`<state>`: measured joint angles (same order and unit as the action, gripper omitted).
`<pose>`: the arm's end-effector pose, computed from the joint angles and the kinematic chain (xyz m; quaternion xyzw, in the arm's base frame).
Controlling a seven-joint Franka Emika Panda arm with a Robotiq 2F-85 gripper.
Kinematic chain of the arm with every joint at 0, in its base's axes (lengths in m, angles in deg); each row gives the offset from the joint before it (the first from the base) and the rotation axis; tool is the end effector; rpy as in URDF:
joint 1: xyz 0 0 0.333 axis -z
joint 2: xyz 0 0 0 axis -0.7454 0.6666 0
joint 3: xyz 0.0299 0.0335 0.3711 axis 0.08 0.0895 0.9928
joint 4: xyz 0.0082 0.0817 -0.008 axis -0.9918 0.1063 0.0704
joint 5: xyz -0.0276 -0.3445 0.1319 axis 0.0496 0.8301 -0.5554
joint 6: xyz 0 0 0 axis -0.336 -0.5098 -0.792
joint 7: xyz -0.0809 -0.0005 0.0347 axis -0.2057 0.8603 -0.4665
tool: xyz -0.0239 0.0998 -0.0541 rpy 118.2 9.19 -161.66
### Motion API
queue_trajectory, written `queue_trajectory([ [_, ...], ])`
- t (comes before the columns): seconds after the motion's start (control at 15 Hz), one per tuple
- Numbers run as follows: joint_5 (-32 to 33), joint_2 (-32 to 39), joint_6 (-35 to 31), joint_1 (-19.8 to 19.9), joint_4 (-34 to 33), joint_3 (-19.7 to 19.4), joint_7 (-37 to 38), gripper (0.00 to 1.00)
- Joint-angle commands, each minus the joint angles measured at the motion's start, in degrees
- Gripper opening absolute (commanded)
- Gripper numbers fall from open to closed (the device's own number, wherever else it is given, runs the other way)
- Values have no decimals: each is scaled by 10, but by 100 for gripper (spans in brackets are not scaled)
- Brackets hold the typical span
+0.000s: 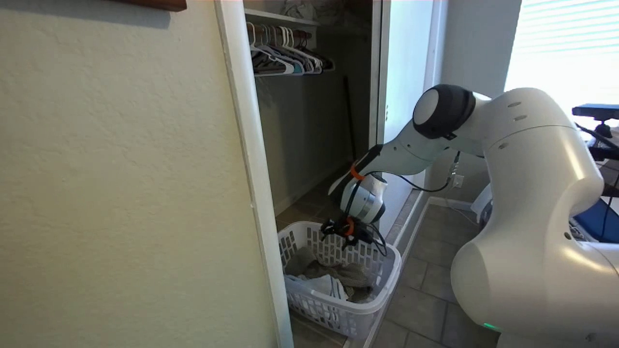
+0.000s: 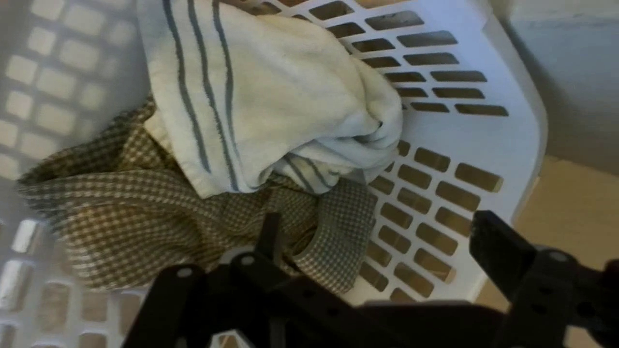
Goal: Pull the white laundry basket, remove the white towel from the laundry basket and put it on the counter on the left
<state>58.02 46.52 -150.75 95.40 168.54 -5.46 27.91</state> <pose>0.6189 -0.2489 0.1294 -0.9083 0.3261 -0.1325 0.2261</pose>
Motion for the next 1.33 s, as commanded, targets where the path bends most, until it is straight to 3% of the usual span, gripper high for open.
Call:
queue_trajectory([
  [0.0,5,117,15,-29,-109,18,-65,100],
  [0.07,-6,55,12,-14,-47,9,-47,100],
  [0.27,-2,108,11,-33,-90,11,-59,100],
  [0.6,-2,113,11,-33,-103,11,-61,100],
  [0.87,47,125,121,-88,-150,-50,-92,100],
  [1.27,93,181,224,-222,-297,-155,-134,100],
])
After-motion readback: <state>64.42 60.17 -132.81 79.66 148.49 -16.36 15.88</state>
